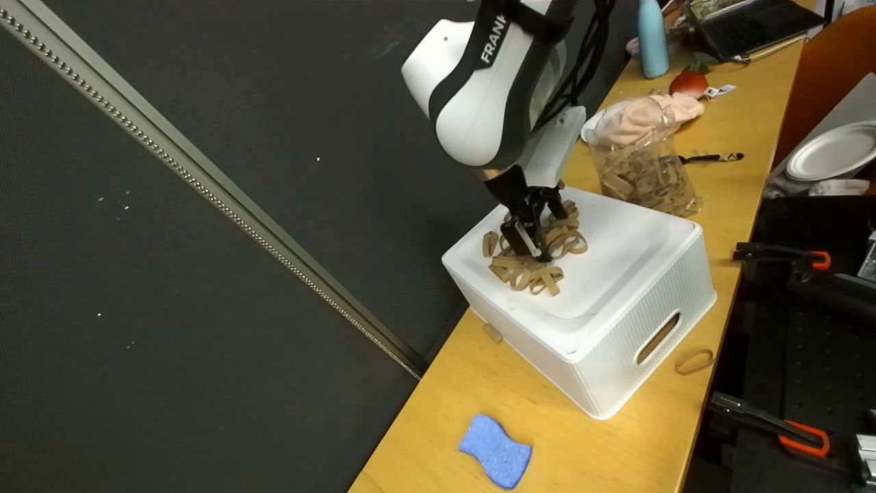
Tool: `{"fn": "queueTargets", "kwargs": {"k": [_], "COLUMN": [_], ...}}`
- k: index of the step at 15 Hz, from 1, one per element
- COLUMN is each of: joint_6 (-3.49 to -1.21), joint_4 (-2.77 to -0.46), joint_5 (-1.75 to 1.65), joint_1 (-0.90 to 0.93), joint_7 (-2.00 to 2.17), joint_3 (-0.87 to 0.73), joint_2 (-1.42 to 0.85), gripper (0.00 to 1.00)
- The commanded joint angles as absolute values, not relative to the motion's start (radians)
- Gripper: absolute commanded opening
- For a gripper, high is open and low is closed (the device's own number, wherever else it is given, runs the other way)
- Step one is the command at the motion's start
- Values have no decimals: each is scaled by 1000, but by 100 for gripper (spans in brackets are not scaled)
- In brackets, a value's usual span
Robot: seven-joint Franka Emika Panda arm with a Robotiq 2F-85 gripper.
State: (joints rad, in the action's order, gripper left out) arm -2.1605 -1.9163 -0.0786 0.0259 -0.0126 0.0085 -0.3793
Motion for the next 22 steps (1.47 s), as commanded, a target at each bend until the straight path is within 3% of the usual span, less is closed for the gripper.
{"fn": "queueTargets", "kwargs": {"k": [1, 12, 13, 22], "joint_6": [-2170, -2164, -2163, -2162], "joint_4": [-1882, -1853, -1852, -1854], "joint_5": [-95, -104, -105, -115], "joint_1": [28, 34, 34, 36], "joint_7": [-19, -10, -10, -8], "joint_3": [5, 2, 1, 1], "joint_2": [-403, -430, -432, -424], "gripper": [100, 100, 79, 14]}}
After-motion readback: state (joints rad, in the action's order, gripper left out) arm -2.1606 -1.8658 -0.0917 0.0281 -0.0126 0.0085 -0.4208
